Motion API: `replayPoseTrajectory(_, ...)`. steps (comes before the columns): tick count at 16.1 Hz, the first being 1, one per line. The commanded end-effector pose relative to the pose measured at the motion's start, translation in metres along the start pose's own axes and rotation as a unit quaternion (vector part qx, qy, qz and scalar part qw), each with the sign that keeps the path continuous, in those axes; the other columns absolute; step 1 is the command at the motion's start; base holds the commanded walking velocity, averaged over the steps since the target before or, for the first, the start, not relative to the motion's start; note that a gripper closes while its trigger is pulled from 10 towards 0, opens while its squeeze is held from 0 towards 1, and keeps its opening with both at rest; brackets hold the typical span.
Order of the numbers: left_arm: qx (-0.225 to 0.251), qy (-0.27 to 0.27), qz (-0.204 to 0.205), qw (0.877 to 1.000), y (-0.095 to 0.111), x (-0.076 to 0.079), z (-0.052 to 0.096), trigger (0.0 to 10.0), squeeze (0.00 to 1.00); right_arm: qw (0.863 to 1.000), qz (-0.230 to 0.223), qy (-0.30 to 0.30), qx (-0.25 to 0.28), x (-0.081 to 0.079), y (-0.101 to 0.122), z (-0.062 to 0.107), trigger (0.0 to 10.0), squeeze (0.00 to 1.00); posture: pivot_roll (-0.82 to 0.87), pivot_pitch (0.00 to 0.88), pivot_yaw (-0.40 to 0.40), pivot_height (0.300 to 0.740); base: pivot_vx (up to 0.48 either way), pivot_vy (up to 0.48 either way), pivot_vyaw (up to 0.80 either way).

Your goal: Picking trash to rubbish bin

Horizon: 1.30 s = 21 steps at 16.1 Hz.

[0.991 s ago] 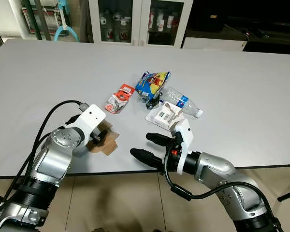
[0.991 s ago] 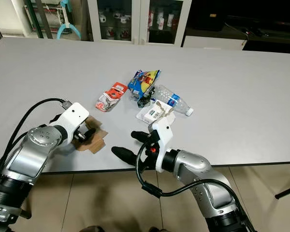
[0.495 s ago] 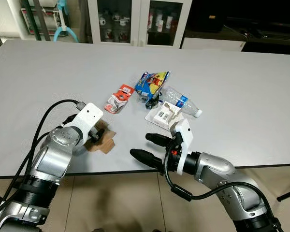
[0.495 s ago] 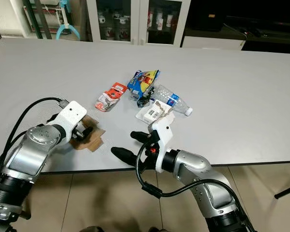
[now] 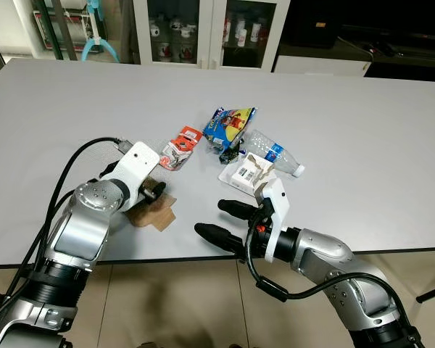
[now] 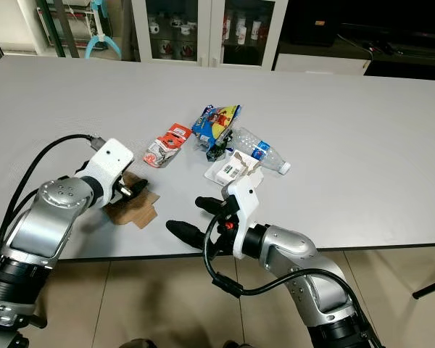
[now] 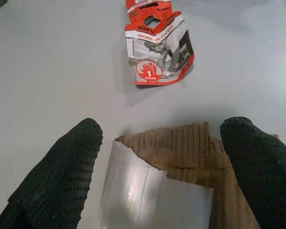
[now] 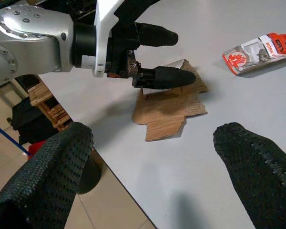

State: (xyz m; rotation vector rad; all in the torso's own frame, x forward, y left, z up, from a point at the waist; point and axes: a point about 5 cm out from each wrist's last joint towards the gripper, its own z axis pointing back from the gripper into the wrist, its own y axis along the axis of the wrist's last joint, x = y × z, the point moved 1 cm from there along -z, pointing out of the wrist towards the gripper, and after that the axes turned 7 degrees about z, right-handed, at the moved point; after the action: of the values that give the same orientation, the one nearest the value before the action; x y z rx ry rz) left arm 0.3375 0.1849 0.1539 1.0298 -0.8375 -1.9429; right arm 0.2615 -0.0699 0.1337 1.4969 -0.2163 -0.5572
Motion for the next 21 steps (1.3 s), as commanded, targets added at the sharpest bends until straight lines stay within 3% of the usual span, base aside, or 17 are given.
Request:
replayPoseTrajectory(1,0.015,-0.010,-0.001,1.000,0.011,0.002,0.002,10.0,0.00,1.000,0.008,0.007,0.001,-0.001,0.003,-0.001,10.0,0.00,-0.04,0.059,-0.084,0.740,0.000,0.000,0.00)
replayPoseTrajectory(9,-0.026,-0.039,-0.038,0.998,-0.001,0.010,0.004,10.0,0.00,1.000,0.007,0.007,0.001,-0.001,0.002,-0.002,10.0,0.00,-0.04,0.060,-0.084,0.740,0.000,0.000,0.00)
replayPoseTrajectory(15,-0.063,0.004,-0.057,0.996,-0.010,-0.003,0.005,10.0,0.00,1.000,0.006,0.010,0.002,-0.001,0.003,-0.002,10.0,0.00,-0.04,0.060,-0.086,0.740,0.000,0.000,0.00)
replayPoseTrajectory(21,-0.070,0.009,-0.062,0.996,-0.011,-0.004,0.004,10.0,0.00,1.000,0.005,0.013,0.002,-0.002,0.003,-0.002,10.0,0.00,-0.04,0.061,-0.088,0.740,0.000,0.000,0.00)
